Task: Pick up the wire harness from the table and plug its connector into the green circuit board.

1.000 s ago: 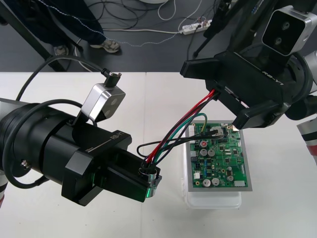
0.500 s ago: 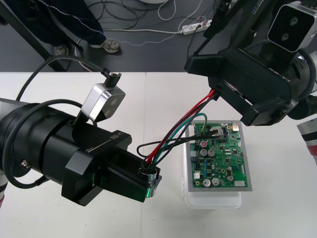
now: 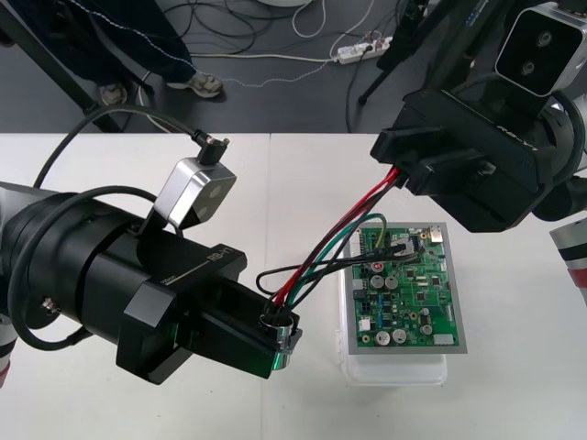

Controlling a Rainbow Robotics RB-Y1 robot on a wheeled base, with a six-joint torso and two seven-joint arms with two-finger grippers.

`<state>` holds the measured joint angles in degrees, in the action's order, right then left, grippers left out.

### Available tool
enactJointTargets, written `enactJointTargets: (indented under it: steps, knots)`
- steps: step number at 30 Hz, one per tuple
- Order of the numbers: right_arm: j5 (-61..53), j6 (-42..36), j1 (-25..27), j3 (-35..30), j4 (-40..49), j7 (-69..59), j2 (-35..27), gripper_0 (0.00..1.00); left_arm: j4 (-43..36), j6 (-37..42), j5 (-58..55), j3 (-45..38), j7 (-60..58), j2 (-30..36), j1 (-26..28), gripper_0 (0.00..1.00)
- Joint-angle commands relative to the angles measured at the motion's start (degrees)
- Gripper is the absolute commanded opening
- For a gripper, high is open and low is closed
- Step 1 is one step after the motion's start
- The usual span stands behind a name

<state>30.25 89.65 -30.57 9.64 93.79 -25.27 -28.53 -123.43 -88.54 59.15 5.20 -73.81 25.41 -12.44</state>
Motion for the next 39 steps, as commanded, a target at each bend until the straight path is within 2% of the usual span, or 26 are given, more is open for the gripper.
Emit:
enactJointTargets:
  steps: [1, 14, 15, 16, 19, 22, 24, 33, 39]
  knots:
    - [-0.9, 0.3, -1.7, 0.5, 1.5, -3.2, -0.1, 0.0, -1.0, -1.5, -0.3, 1.6, 4.2, -1.5, 0.7, 0.0]
    - [-0.9, 0.3, -1.5, 0.4, 1.3, -3.2, -0.5, 0.0, -1.1, -1.5, -0.4, 1.6, 4.6, -1.7, 0.7, 0.0]
    - [-0.9, 0.3, -1.4, 0.4, 1.3, -3.2, -0.6, 0.0, -1.0, -1.5, -0.4, 1.6, 4.9, -1.7, 0.7, 0.06]
    - [-0.9, 0.3, -1.4, 0.4, 1.3, -3.2, -0.6, 0.0, -1.1, -1.5, -0.3, 1.6, 5.0, -1.7, 0.7, 0.35]
    - [-0.9, 0.3, -1.4, 0.4, 1.3, -3.2, -0.7, 0.0, -1.1, -1.5, -0.3, 1.6, 5.0, -1.7, 0.7, 0.67]
    - [-0.9, 0.3, -1.4, 0.4, 1.3, -3.2, -0.9, 0.0, -1.1, -1.5, 0.0, 1.3, 5.8, -1.7, 0.7, 0.9]
    - [-0.9, 0.3, -1.4, 0.4, 1.3, -3.2, -0.9, 0.0, -1.0, -1.5, 0.9, 0.9, 7.8, -1.6, 0.7, 0.98]
    - [-0.9, 0.3, -0.7, 0.4, 1.3, -3.2, -1.9, 0.0, -1.1, -0.1, 5.5, -3.0, 12.8, -1.2, 0.5, 1.0]
    - [0.2, 0.3, 0.9, 0.4, 1.3, -3.2, -4.5, 0.0, -1.1, 8.7, 7.7, -6.8, 16.0, 0.2, 0.4, 1.0]
